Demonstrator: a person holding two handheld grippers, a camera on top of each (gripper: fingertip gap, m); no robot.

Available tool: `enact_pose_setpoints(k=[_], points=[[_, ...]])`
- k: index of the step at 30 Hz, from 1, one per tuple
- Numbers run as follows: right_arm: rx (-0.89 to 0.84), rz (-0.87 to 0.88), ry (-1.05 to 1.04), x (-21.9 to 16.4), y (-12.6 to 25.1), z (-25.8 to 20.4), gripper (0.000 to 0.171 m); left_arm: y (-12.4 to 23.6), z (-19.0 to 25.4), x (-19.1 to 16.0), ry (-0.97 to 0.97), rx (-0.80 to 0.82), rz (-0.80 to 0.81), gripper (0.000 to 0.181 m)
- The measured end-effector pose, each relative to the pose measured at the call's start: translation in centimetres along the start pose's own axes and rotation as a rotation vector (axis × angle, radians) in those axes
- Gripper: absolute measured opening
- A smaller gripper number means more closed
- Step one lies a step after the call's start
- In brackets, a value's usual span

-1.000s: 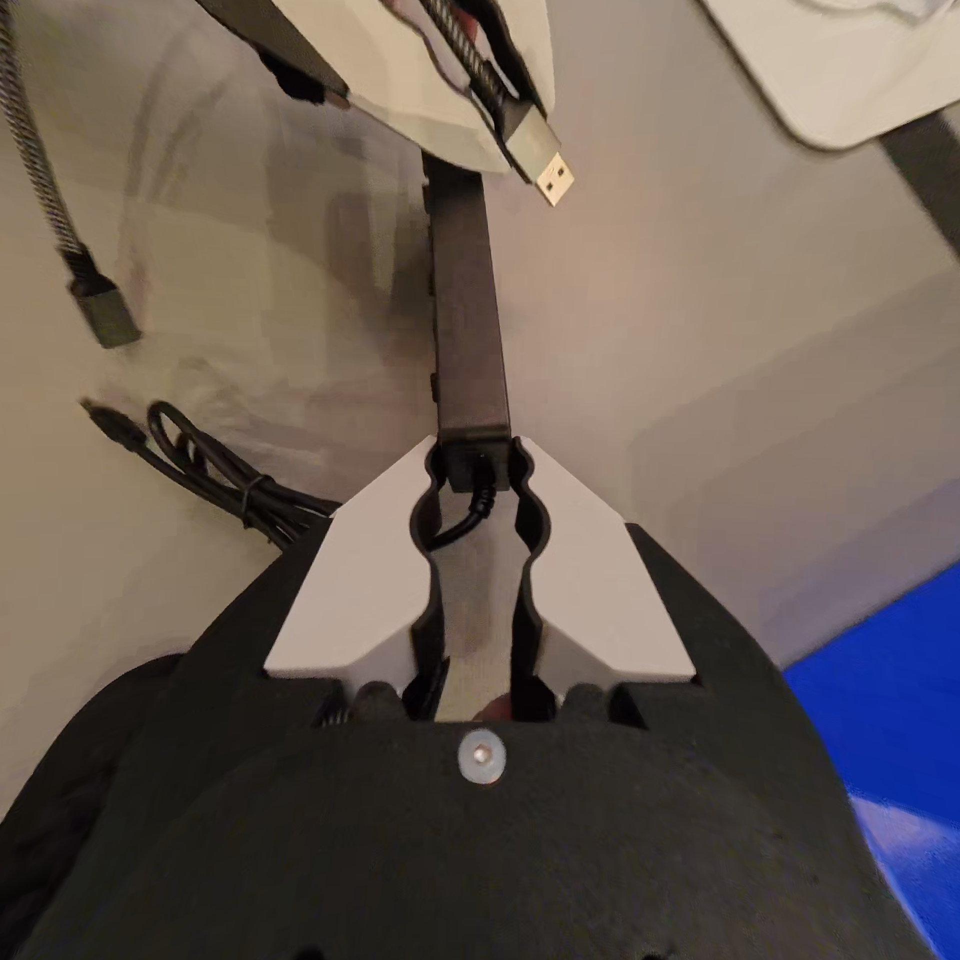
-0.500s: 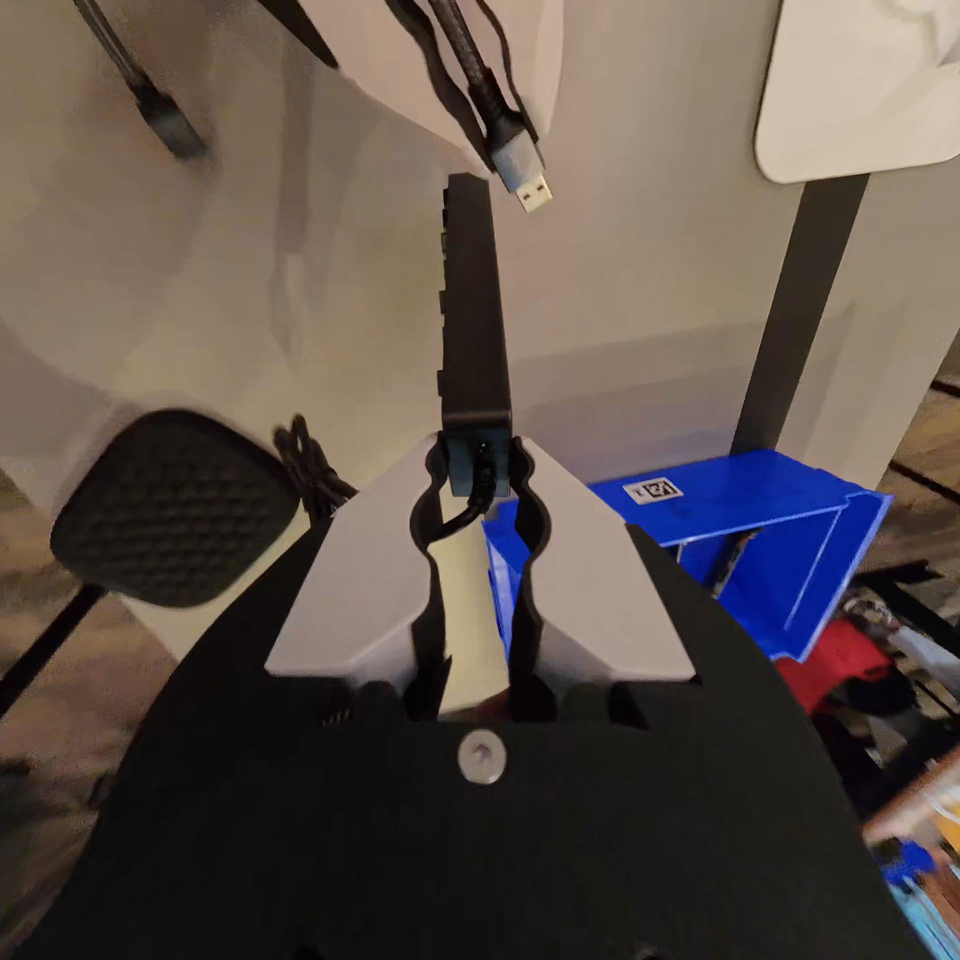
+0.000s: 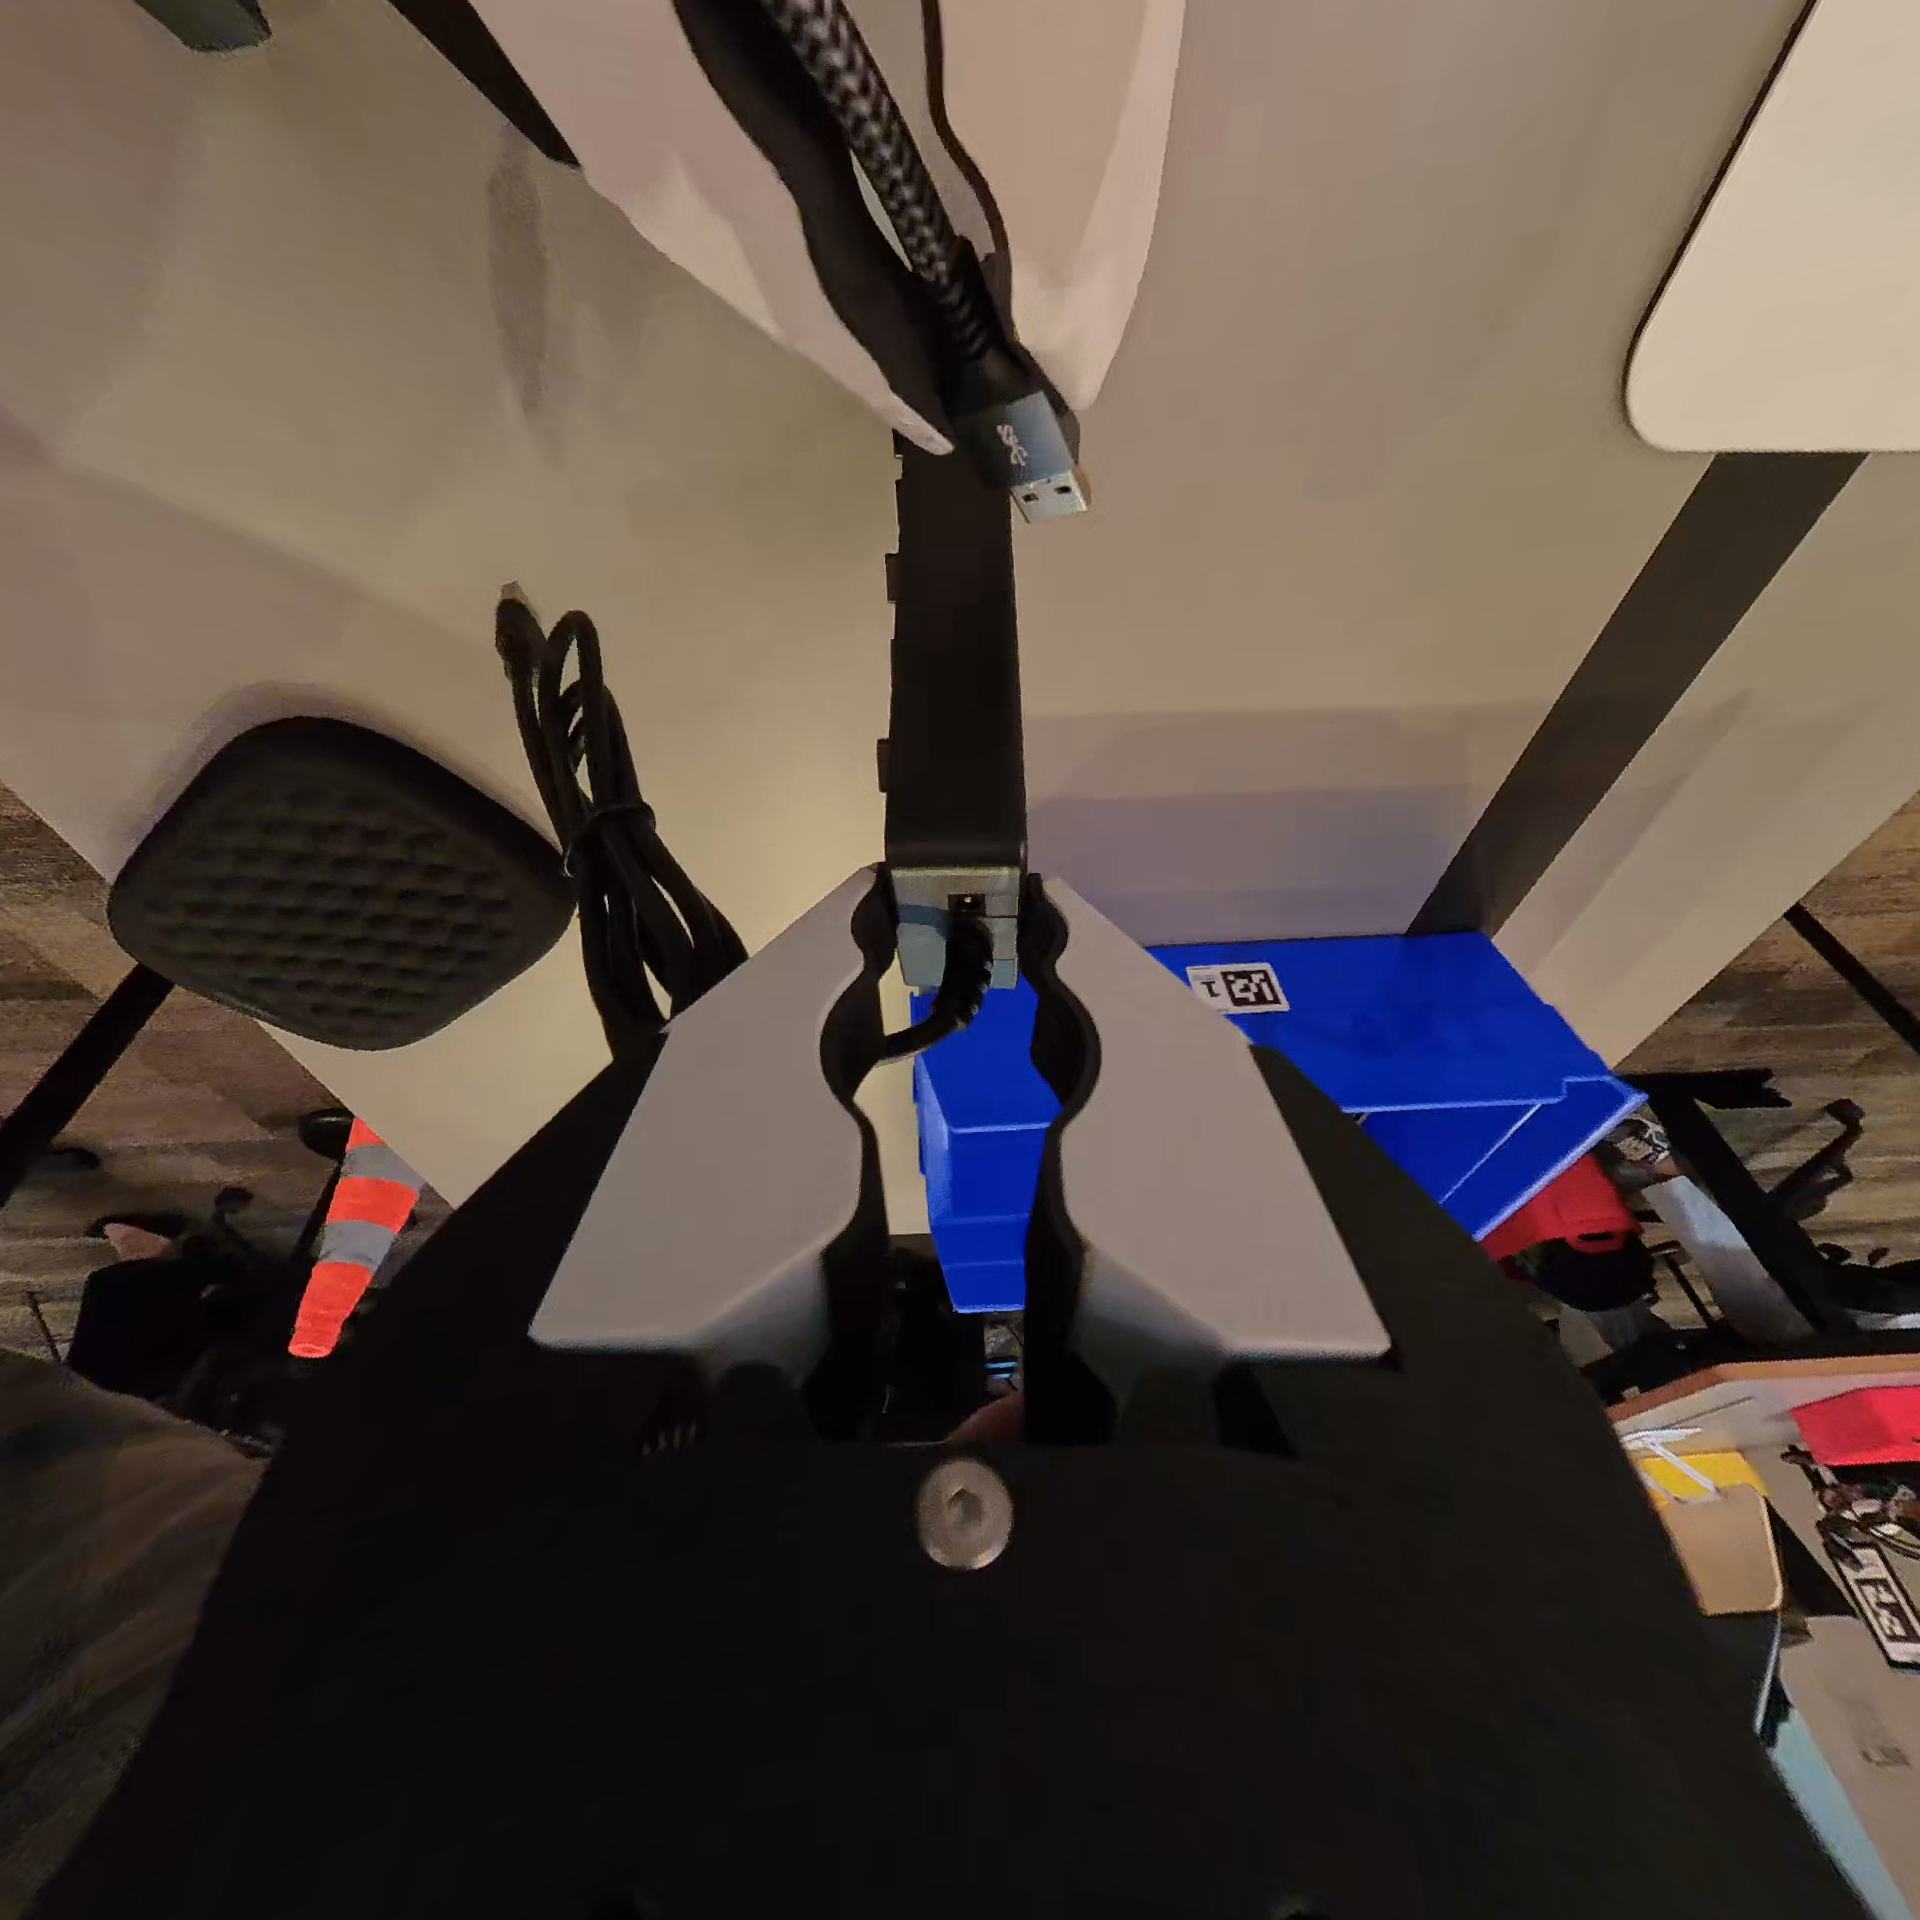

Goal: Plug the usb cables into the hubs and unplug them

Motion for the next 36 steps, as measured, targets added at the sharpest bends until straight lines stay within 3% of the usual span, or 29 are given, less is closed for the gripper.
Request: enact_pose_setpoints(k=[10,19,24,36], points=[[0.002,-0.078,0.082,2.0,0.5,-0.7,0.021,-0.6,0.3,-2.5,0.033,-0.012,-0.050,0.016],[-0.044,-0.173,0.130,3.0,0.4,-0.2,0.021,-0.6,0.7,-2.7,0.059,-0.051,-0.029,0.016],[-0.069,-0.071,0.152,4.2,0.6,0.1,0.022,-0.5,0.5,-3.1,0.068,-0.039,-0.033,0.016],[-0.071,0.131,0.136,2.5,0.5,0.9,0.025,-1.1,0.3,-2.9,0.055,-0.046,-0.033,0.016]])
Point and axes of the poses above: each gripper's, where its closed fingertips meet, y back along the fingers, x out of its top, z = x × y across the jaws, the point moved 3 cm from there along y, back along the fingers, and after that the axes turned 11 degrees about z, right-handed, at the moved point
